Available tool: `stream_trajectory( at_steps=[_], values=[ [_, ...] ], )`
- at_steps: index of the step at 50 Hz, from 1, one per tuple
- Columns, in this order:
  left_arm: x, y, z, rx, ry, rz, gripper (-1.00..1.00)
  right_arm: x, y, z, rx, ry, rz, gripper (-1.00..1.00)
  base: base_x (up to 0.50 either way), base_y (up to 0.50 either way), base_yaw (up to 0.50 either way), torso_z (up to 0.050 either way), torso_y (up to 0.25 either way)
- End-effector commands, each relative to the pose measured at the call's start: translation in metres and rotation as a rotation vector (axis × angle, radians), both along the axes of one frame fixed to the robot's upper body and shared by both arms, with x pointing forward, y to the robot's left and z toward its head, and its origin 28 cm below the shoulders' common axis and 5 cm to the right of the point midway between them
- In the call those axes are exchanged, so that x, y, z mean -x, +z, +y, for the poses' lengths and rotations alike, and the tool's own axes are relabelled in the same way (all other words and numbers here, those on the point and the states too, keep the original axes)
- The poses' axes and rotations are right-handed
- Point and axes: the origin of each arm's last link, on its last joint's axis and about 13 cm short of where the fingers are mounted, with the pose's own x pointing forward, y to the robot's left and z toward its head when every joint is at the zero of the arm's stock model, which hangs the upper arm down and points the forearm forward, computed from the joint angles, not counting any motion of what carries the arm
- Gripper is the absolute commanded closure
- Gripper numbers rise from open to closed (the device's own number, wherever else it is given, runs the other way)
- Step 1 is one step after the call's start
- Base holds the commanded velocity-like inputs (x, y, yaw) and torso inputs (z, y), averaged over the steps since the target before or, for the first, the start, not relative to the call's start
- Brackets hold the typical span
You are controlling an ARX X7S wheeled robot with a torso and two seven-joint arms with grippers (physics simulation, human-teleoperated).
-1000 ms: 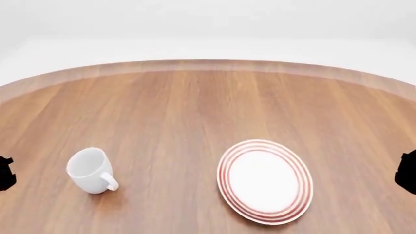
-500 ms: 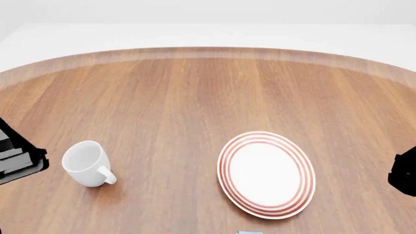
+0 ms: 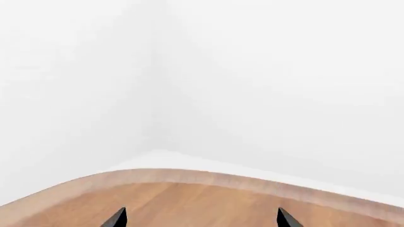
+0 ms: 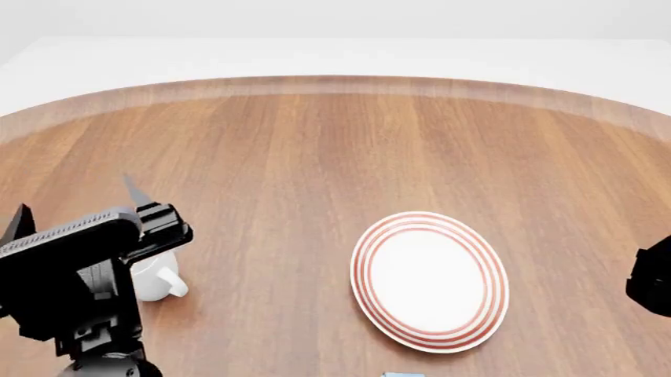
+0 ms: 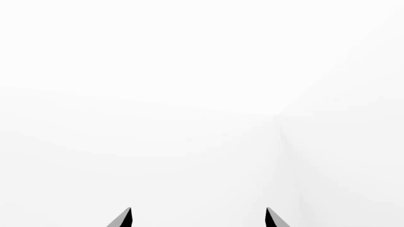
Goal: Pick up the white mug and put it on the plate, and put the chocolate pudding to the right of the plate.
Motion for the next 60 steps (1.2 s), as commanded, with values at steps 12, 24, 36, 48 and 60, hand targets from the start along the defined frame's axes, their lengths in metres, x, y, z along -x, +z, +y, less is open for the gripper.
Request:
stream_trajectory(
  at_steps=[12,24,36,48,60],
  values=[
    [-0.038,-0.003,-0.041,0.044,0.014,0.418,-1.0,0.002,0.001,0.0,-0.009,0.01,-0.01,-1.0,0.0,0.0,0.0,0.0,0.0],
    [-0.052,-0.009,-0.052,0.084,0.087,0.582,-1.0,0.001,0.001,-0.001,-0.01,0.01,-0.01,-1.0,0.0,0.0,0.0,0.0,0.0],
    [-0.062,-0.009,-0.054,0.154,0.23,0.627,-1.0,0.0,-0.001,0.0,-0.009,0.012,-0.006,-1.0,0.0,0.0,0.0,0.0,0.0],
    [-0.069,-0.011,-0.058,0.211,0.325,0.644,-1.0,0.0,-0.001,0.0,-0.01,0.016,-0.004,-1.0,0.0,0.0,0.0,0.0,0.0],
    [-0.08,-0.023,-0.06,0.252,0.31,0.682,-1.0,0.002,0.0,0.001,-0.01,0.022,-0.004,-1.0,0.0,0.0,0.0,0.0,0.0]
  ],
)
